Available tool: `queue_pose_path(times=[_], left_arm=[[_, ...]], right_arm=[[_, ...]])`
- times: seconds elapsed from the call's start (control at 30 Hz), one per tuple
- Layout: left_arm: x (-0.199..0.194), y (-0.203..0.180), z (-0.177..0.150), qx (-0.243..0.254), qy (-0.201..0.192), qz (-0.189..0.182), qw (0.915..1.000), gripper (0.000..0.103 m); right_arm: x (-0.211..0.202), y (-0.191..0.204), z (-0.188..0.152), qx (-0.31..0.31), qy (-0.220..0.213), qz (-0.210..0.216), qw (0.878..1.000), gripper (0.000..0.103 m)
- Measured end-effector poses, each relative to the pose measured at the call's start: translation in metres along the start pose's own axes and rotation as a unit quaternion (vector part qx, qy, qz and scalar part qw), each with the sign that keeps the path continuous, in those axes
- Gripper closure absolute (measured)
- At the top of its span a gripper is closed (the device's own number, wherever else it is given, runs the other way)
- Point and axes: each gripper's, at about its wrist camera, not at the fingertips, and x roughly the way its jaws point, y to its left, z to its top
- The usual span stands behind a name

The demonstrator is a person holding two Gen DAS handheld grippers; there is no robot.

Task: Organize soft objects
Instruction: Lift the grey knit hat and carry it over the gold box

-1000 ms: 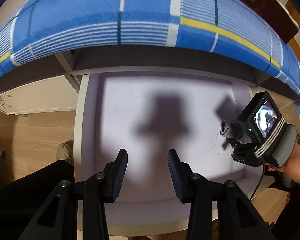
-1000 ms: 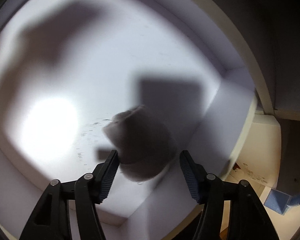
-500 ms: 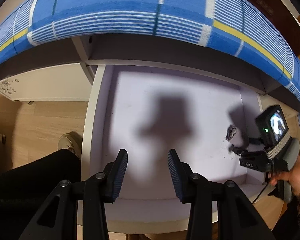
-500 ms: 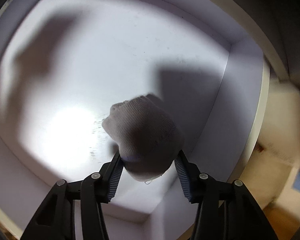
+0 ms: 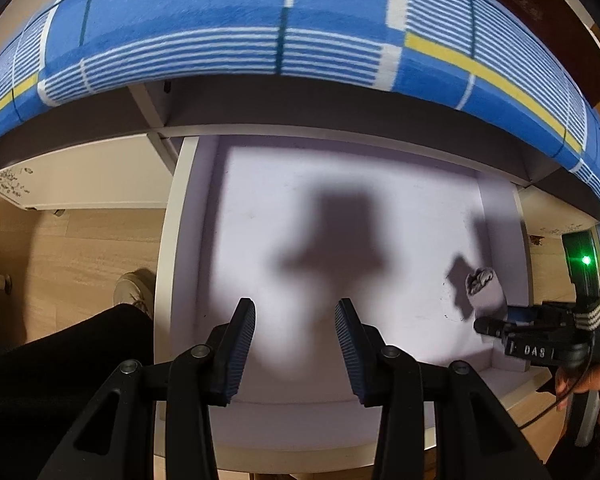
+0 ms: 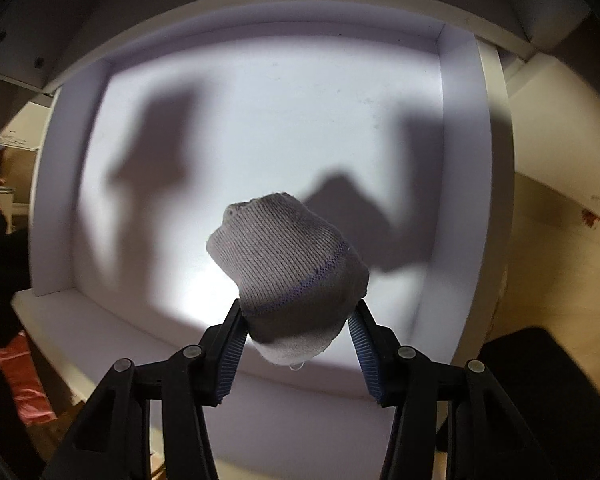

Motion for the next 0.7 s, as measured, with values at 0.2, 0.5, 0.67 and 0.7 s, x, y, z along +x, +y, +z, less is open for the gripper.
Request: queue_pose_path(times=[0.2,0.5,0.67,0.7], left_arm=[[-0.005,-0.003,0.002,-0.007,-0.008,-0.015,0.9998,0.061],[-0.015,-0.005,0.005,-0.008,-0.026,-0.014,0.9995,0.061],[-0.018,-0.004,0.007,-0.009,-0.034,-0.010,0.9993,0.061],[-0.019,-0.004,0.007,-0.009,-0.036,-0.009,0.9993,0.061]], right_arm=[[-0.013,0.022,-0.034,0.004,-0.014,0.036,0.999,0.051],[-0.099,0.028,-0.058,0.004,-0.069,0.112,0.991,0.051],[-0.165,0.033,-0.038,-0.028,-0.117,0.131,0.984,0.051],[-0.178,0.040,-0.037,-0.034,-0.125,0.131,0.983,0.051]])
